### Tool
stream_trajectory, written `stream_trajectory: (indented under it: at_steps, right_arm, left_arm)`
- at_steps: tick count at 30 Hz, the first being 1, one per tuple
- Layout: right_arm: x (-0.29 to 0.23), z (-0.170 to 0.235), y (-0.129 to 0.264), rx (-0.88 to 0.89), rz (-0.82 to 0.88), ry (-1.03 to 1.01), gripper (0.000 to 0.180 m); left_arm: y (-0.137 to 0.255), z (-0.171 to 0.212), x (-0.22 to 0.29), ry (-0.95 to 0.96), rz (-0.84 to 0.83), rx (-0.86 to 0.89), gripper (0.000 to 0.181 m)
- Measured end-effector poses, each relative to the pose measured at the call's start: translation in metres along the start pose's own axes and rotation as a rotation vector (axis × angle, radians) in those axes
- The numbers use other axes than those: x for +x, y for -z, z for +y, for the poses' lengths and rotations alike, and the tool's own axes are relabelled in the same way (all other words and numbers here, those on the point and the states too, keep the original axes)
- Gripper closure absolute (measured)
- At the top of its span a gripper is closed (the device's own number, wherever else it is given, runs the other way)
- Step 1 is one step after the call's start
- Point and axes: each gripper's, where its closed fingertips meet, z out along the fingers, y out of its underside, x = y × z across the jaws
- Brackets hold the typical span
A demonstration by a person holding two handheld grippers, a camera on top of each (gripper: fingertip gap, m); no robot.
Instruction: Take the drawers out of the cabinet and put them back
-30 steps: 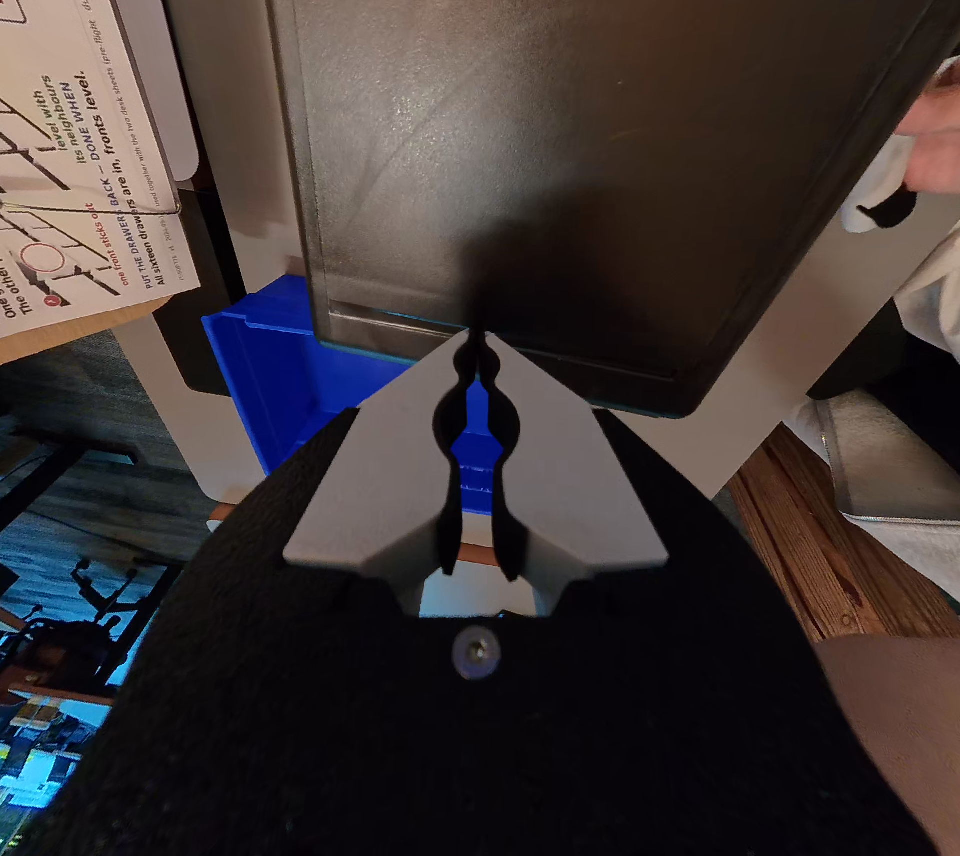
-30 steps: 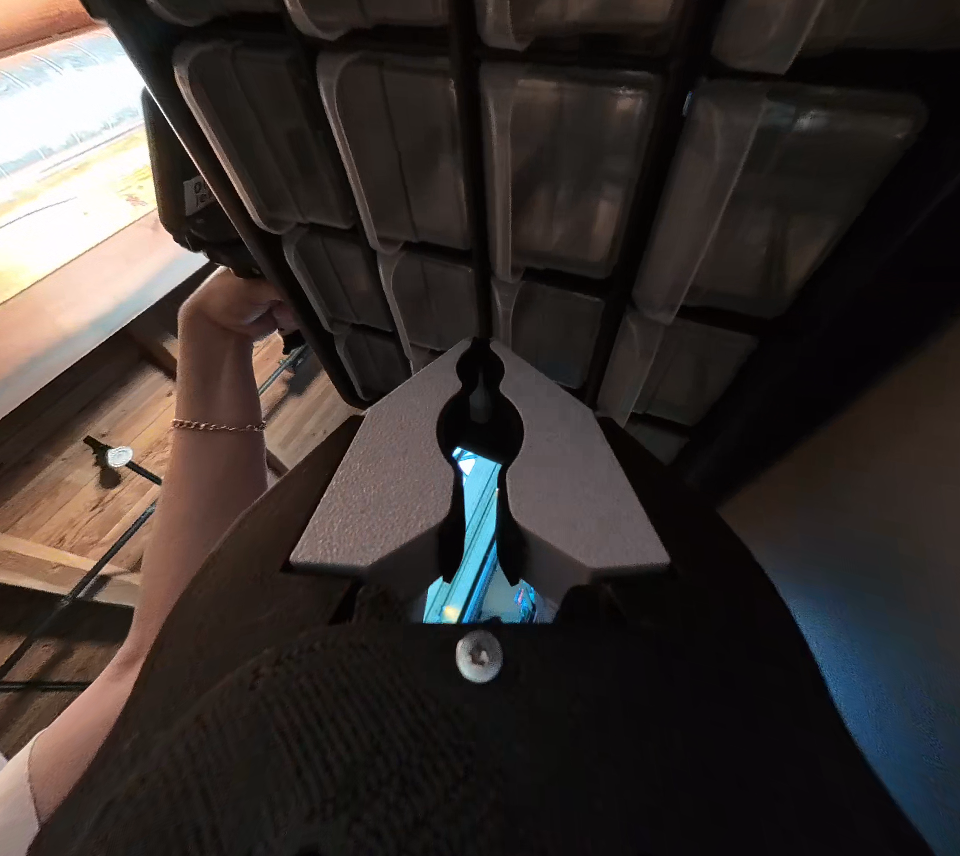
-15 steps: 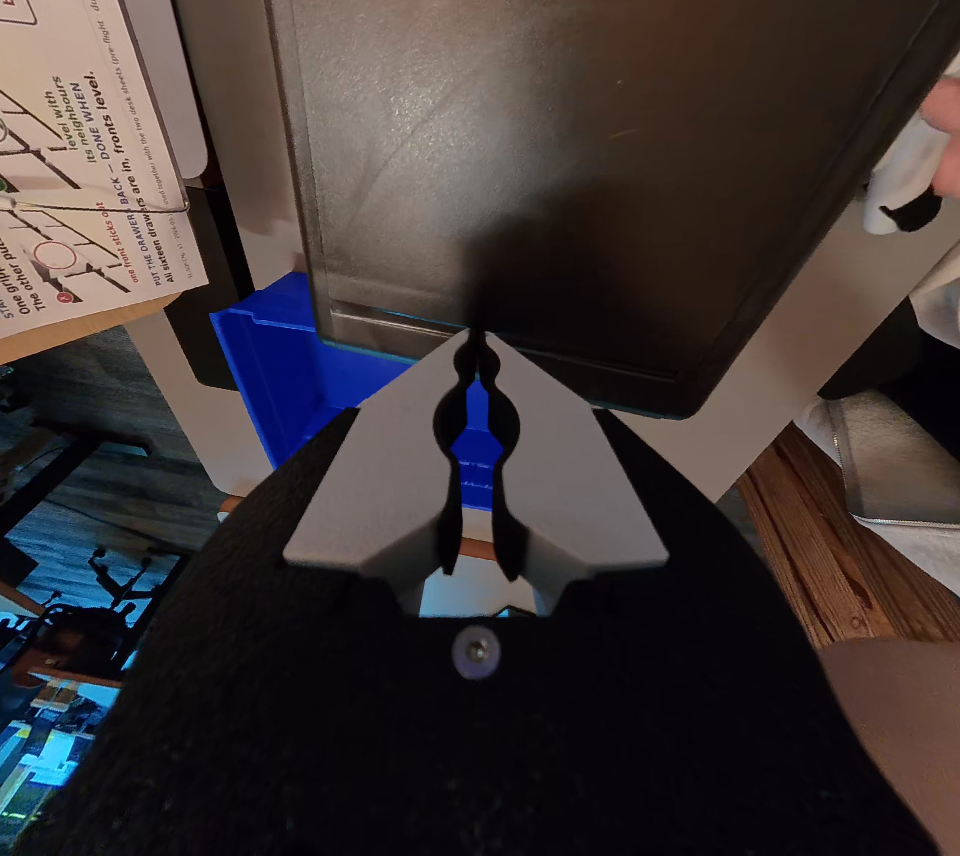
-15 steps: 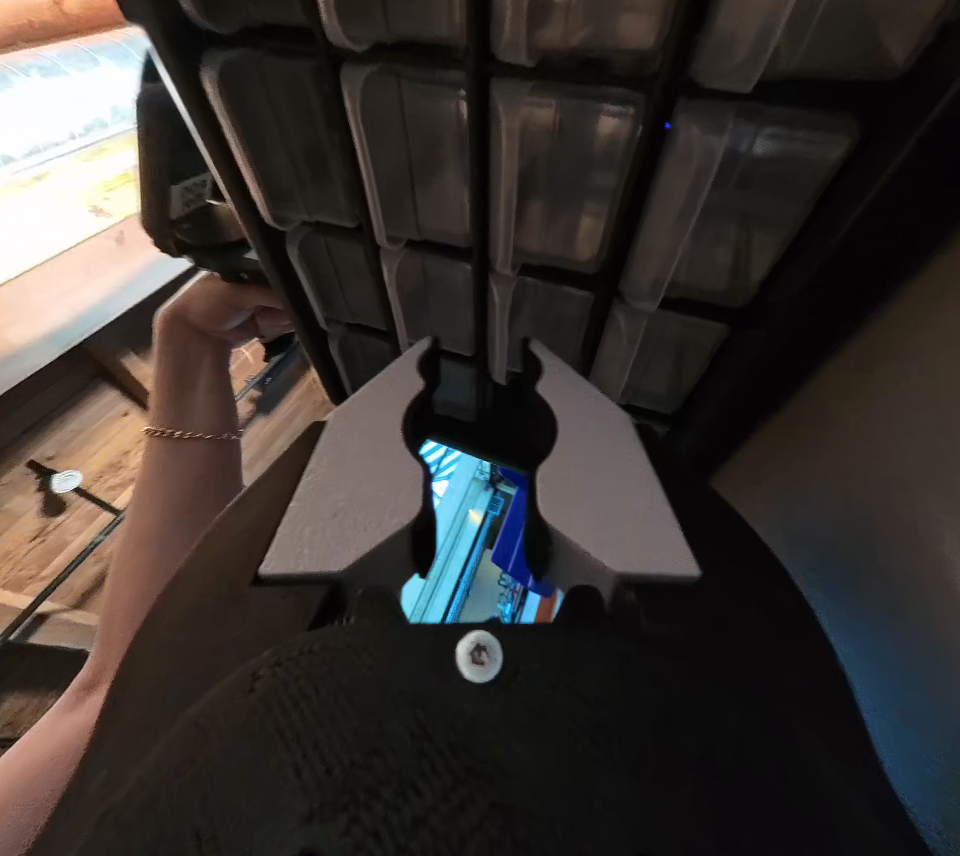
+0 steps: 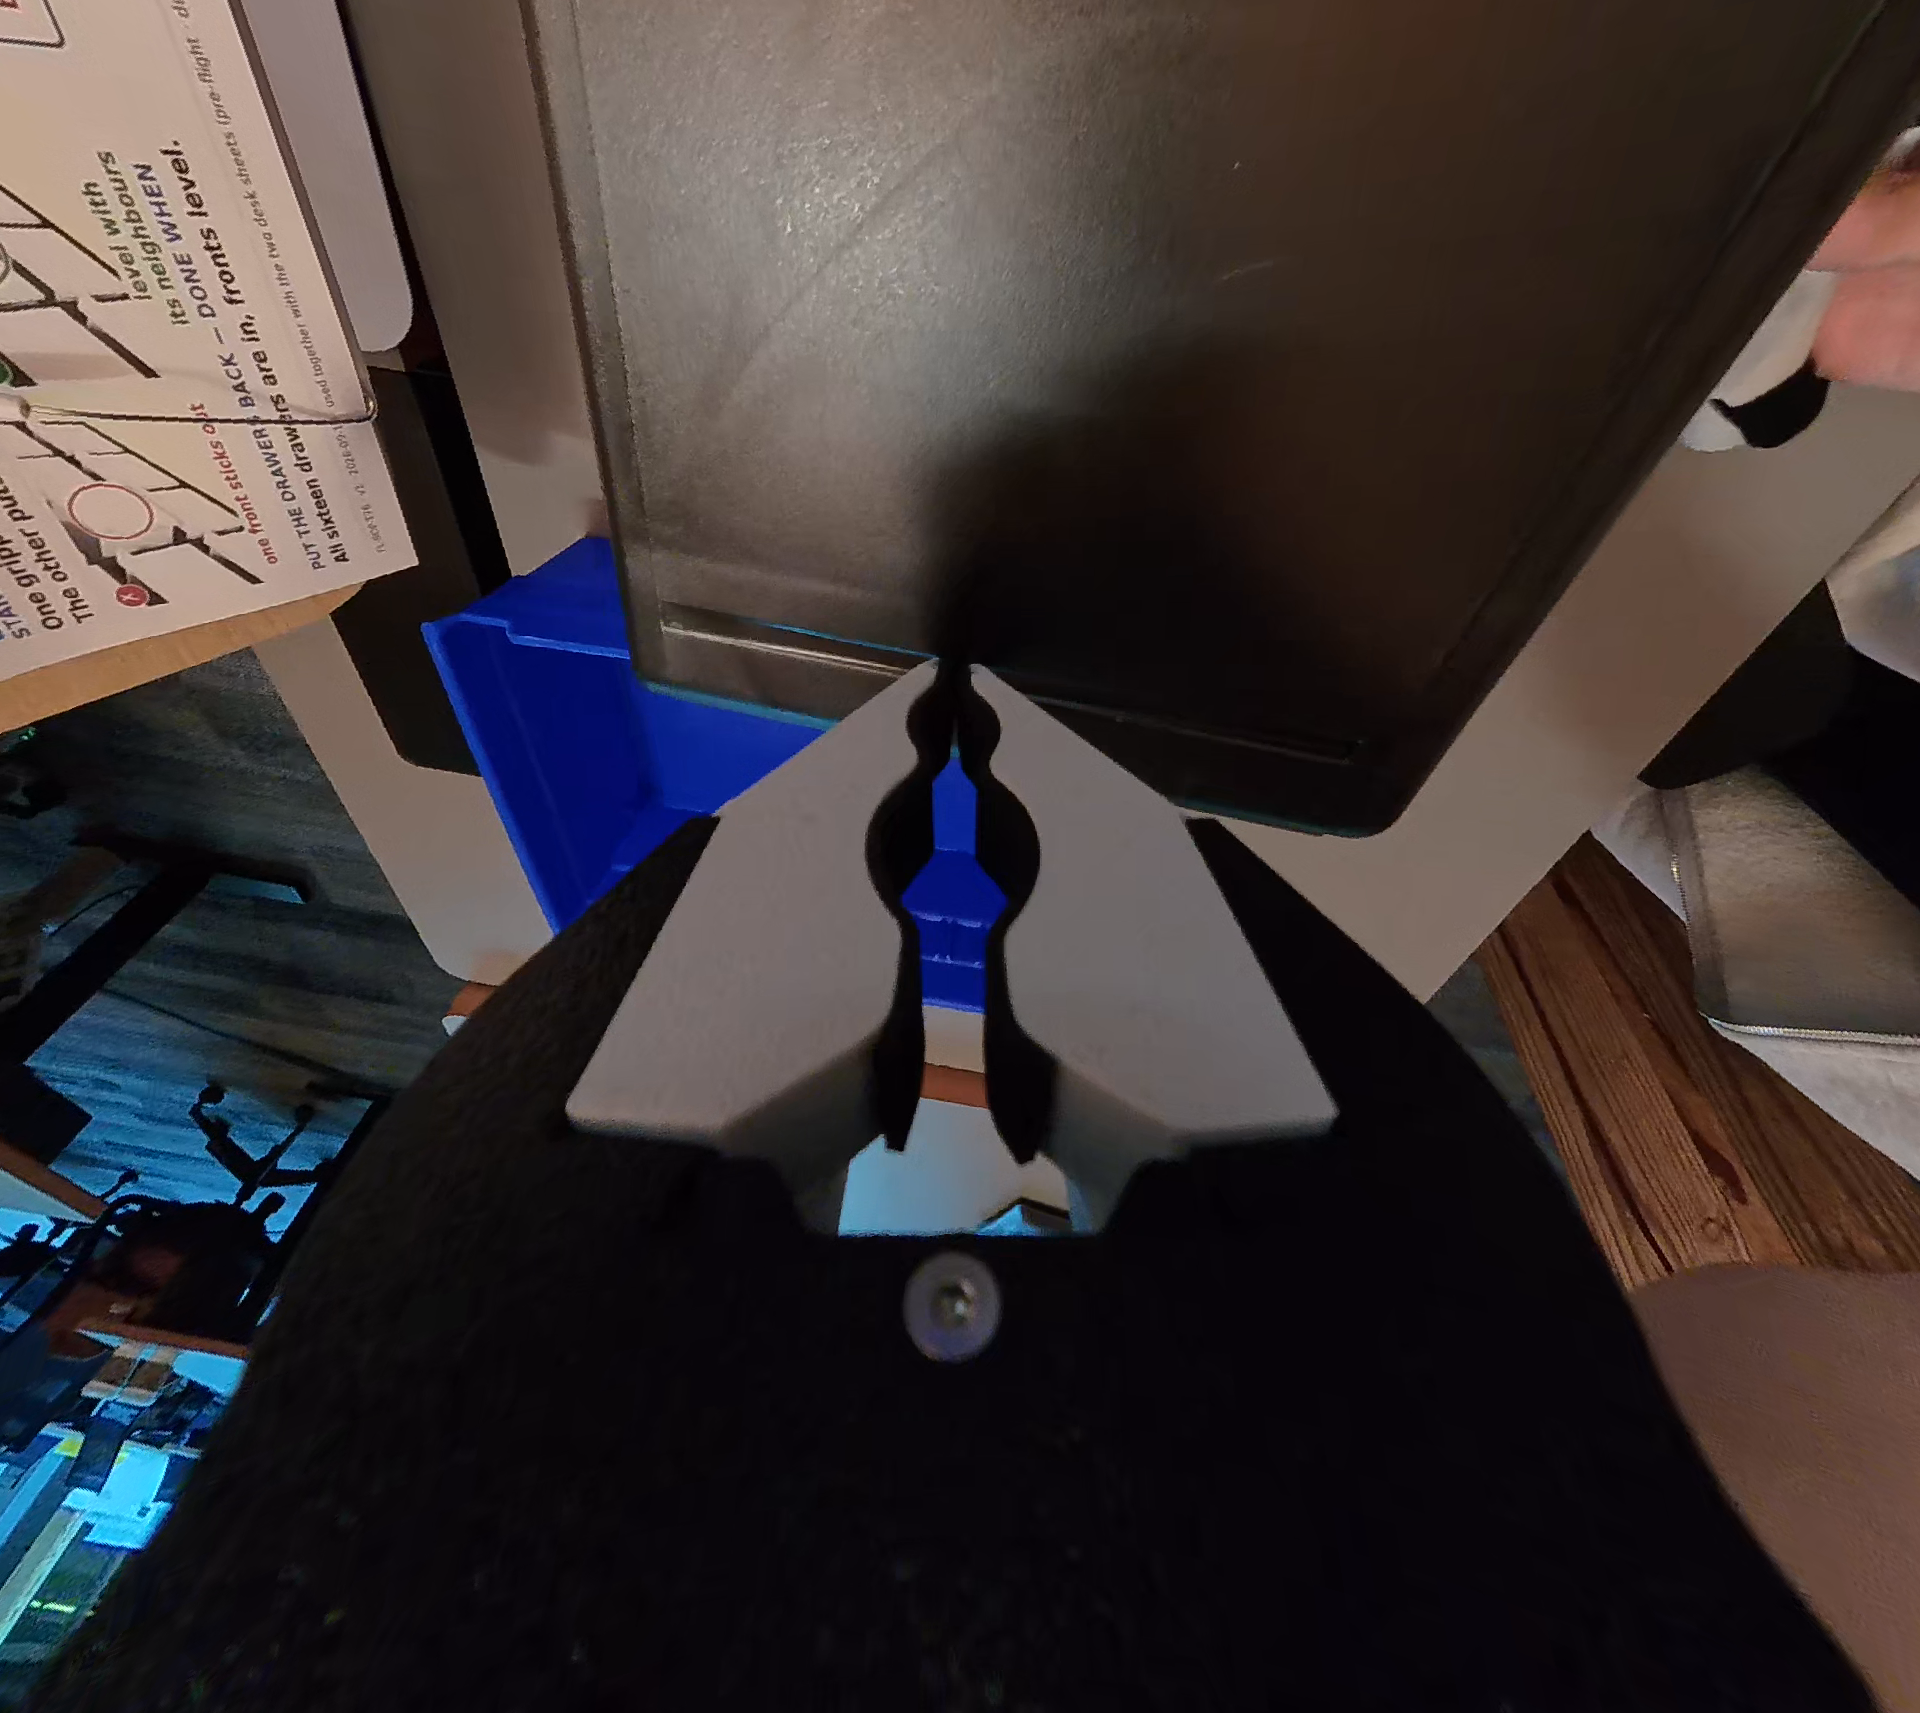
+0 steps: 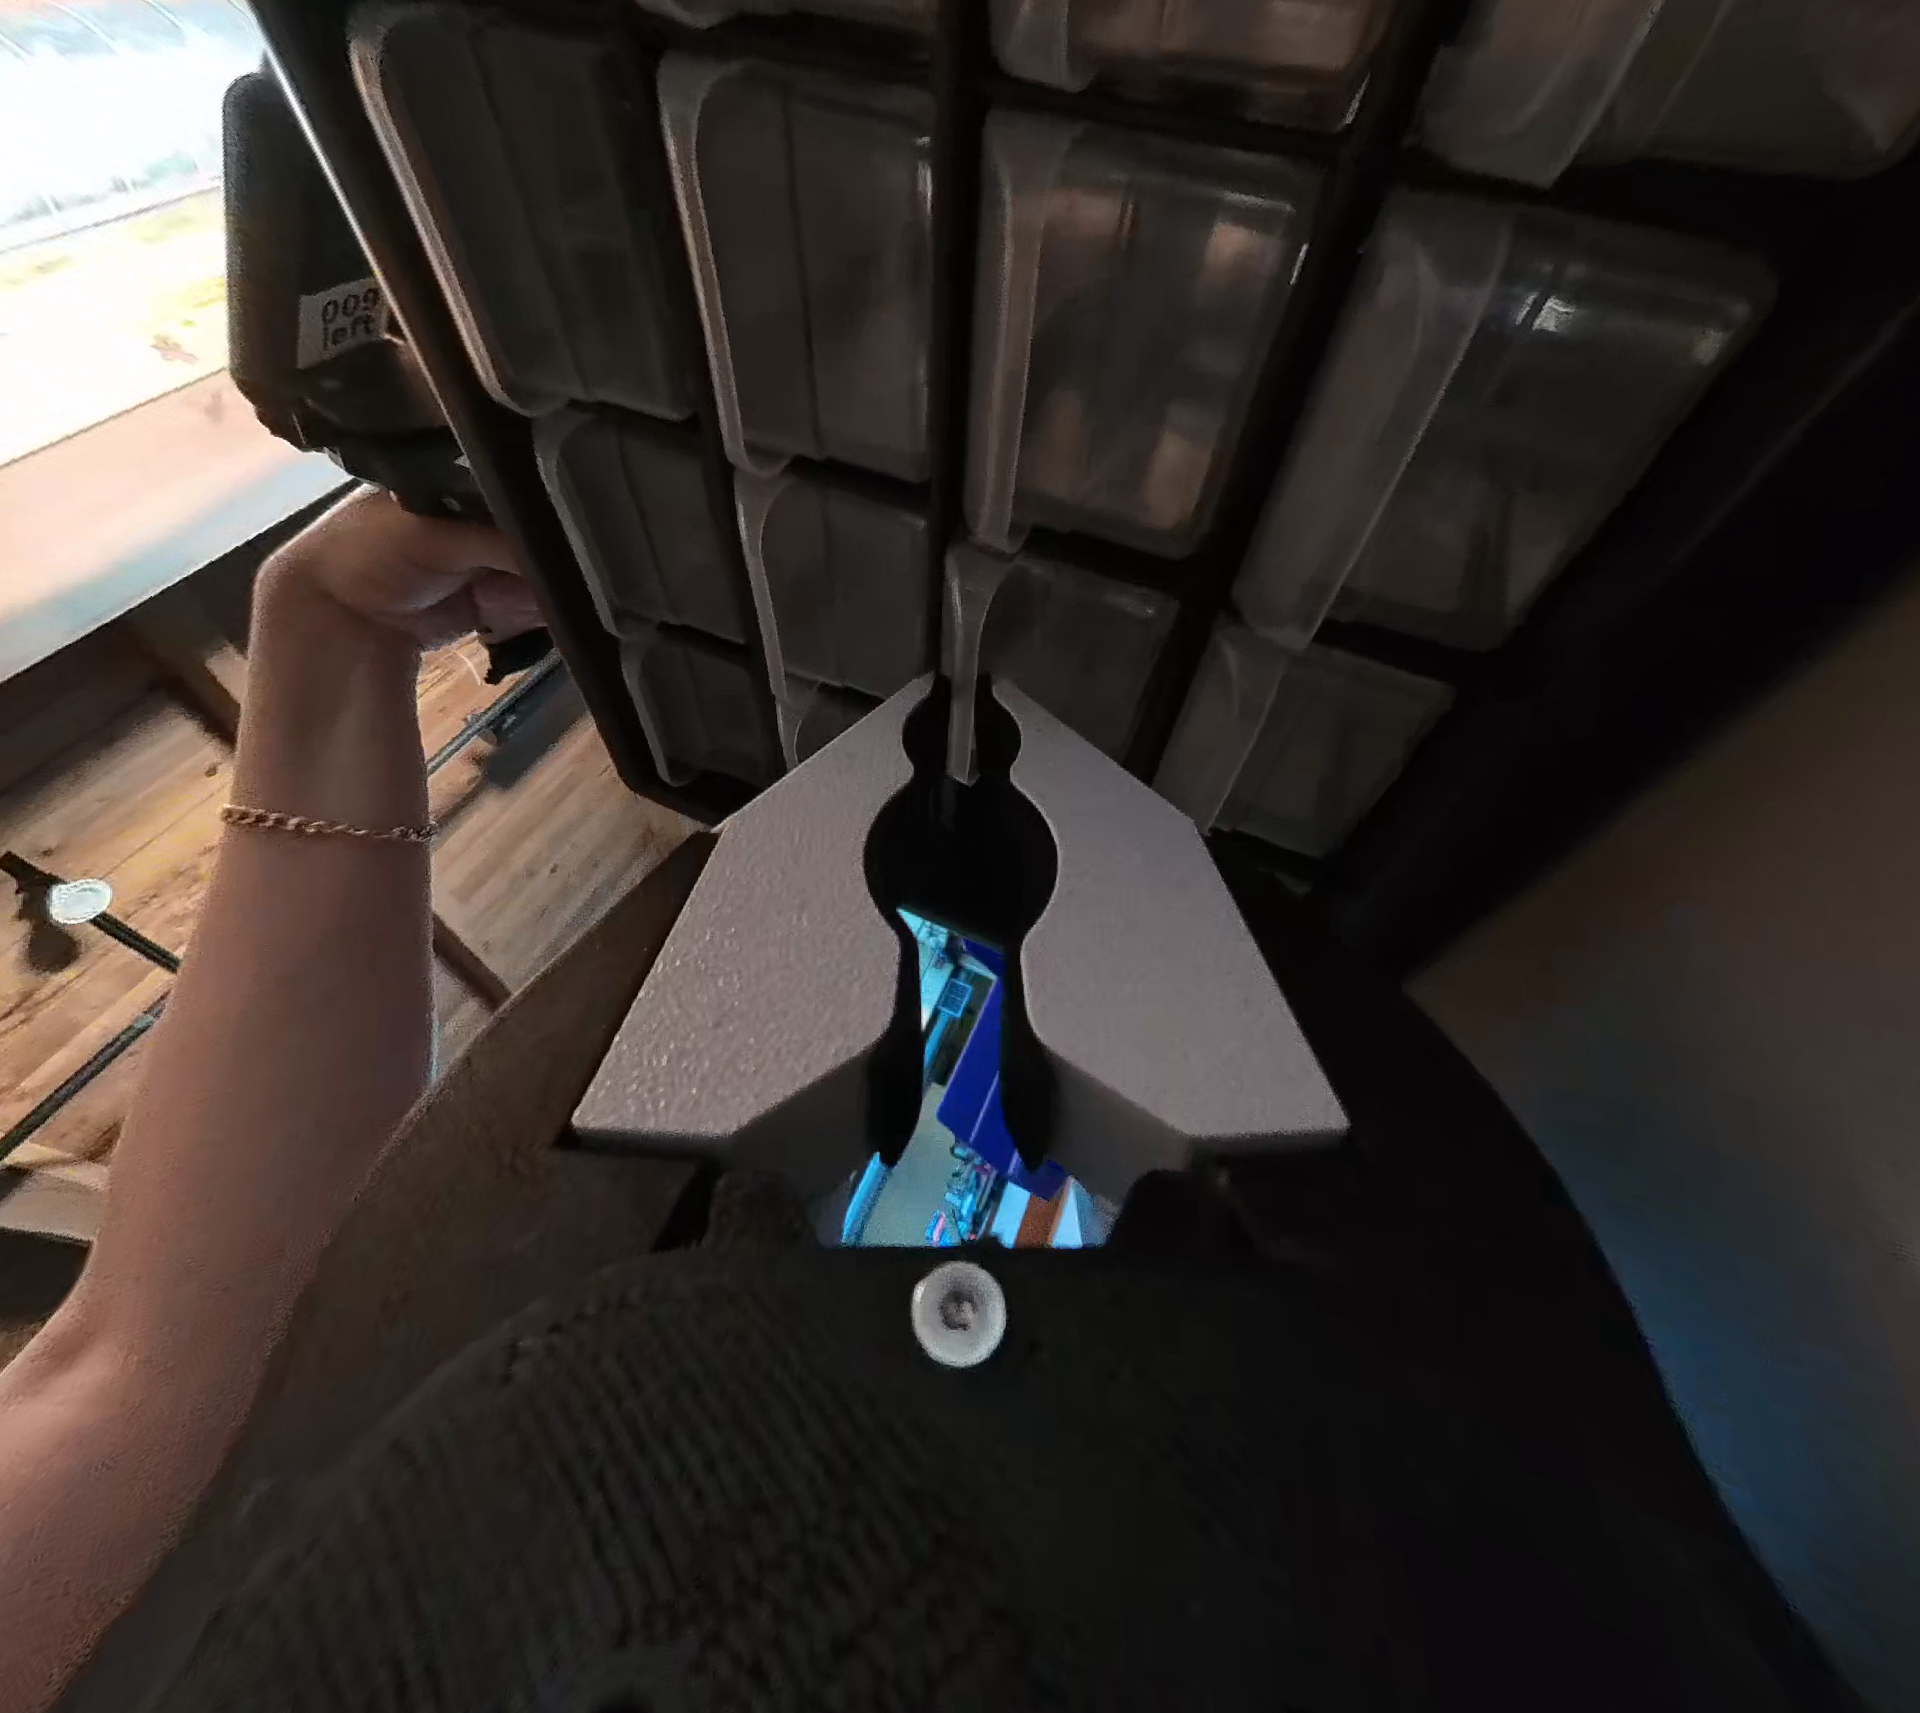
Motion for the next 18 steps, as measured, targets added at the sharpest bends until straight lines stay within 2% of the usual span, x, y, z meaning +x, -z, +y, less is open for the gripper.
stream_trajectory:
  at_steps: [4,12,18]
  right_arm:
    - [-0.008,0.007,0.016,-0.007,-0.013,0.012,0.177]
    - [-0.036,0.029,0.077,-0.045,0.034,0.055,0.177]
    - [-0.040,0.026,0.094,-0.091,0.084,0.153,0.175]
  left_arm:
    - [0.000,0.000,0.000,0.001,-0.003,0.006,0.181]
    - [0.000,0.000,0.000,0.000,-0.011,0.008,0.181]
    - [0.000,0.000,0.000,0.000,-0.021,-0.004,0.181]
